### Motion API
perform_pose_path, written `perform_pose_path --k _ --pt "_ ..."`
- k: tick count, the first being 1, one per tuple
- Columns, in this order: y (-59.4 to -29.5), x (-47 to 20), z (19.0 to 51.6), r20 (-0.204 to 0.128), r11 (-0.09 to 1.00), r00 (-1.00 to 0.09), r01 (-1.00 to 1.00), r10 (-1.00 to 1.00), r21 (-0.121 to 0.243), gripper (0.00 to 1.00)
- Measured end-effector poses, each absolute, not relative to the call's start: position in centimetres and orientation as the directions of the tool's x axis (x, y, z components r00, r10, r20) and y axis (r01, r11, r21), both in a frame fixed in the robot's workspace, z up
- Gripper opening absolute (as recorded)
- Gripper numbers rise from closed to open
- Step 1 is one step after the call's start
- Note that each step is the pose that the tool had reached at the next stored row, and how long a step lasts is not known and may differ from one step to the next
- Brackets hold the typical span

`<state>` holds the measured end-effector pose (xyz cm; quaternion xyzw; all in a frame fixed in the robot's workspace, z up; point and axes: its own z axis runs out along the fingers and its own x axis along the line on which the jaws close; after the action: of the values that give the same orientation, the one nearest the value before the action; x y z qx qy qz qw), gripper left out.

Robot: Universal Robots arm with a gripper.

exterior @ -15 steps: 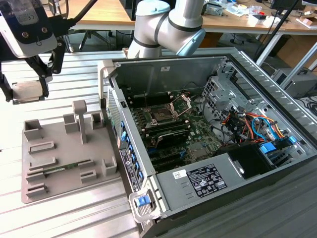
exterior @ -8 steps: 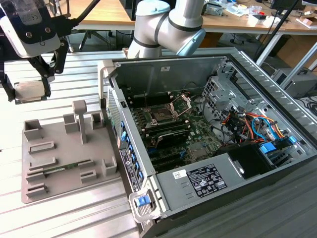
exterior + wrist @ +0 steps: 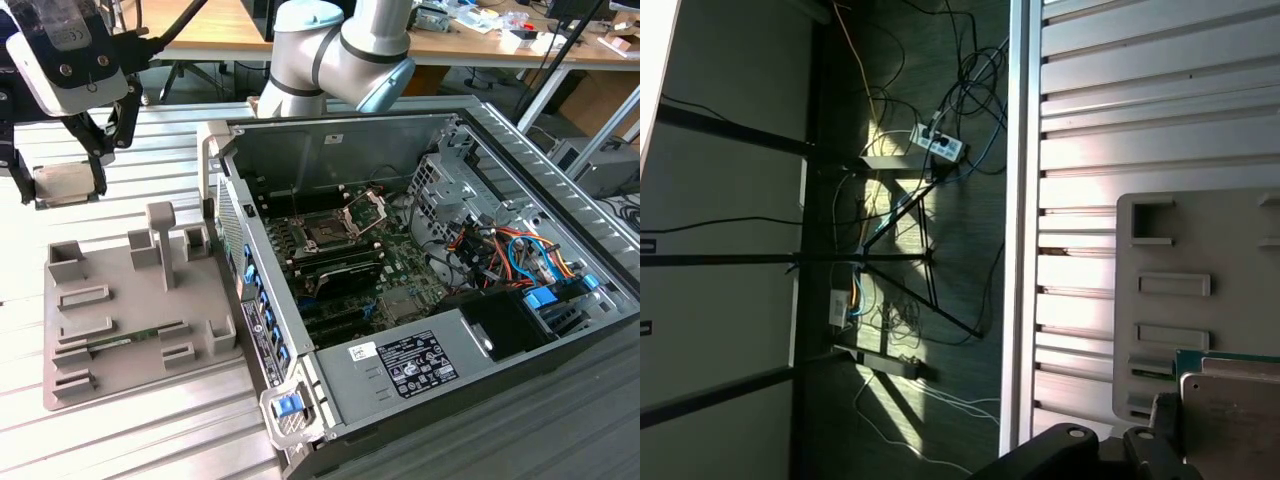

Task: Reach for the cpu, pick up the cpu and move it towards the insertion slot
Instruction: 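Pick up the cpu and move it towards the insertion slot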

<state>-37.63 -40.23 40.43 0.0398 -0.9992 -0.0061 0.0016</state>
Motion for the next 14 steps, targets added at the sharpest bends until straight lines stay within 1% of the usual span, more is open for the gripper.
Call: perform_pose_path --k 14 --pt "-40.23 -36.93 40.44 0.003 0.997 -0.997 -0.079 -0.079 0.012 0.55"
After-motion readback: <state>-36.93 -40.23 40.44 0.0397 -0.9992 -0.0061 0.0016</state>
